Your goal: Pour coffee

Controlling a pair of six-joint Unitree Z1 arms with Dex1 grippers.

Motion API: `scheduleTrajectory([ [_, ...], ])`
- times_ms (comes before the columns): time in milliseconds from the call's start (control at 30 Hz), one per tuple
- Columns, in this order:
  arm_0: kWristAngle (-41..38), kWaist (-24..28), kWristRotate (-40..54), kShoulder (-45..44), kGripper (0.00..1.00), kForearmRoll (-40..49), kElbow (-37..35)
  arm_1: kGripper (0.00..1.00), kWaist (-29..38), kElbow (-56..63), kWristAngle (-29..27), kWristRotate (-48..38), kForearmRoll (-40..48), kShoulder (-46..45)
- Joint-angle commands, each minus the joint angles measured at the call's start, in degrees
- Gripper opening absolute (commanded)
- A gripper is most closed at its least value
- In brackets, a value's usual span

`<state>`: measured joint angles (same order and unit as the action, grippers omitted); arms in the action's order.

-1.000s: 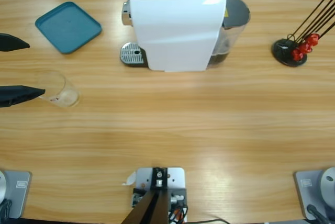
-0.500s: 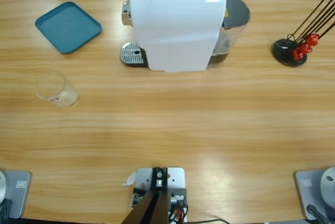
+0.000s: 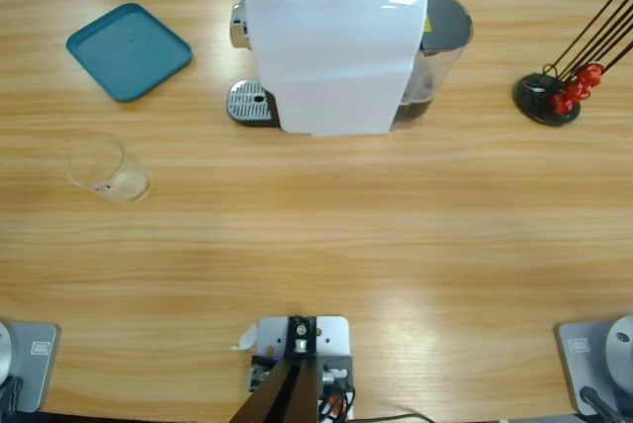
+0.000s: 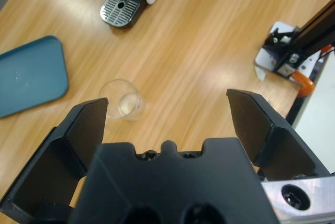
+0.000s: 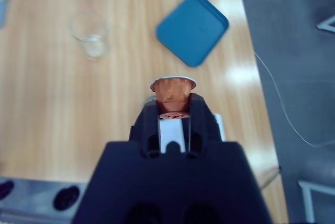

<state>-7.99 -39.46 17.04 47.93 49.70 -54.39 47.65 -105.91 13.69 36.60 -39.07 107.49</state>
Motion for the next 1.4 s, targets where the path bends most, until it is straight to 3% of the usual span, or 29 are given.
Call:
scheduleTrajectory([
  [33, 0.87, -0.01, -0.87, 1.12, 0.977, -0.57, 3.17, 0.000, -4.35, 4.55, -2.19, 3.83, 0.66, 1.63],
  [200, 0.96, -0.01, -0.87, 1.13, 0.977, -0.79, 3.33, 0.000, -6.09, 7.80, 1.50, 6.86, 0.66, 0.81],
  [1400, 1.05, -0.01, -1.31, 0.59, 0.977, -3.99, 6.19, 0.000, -7.57, 9.98, 2.12, 5.59, 4.09, 2.67],
])
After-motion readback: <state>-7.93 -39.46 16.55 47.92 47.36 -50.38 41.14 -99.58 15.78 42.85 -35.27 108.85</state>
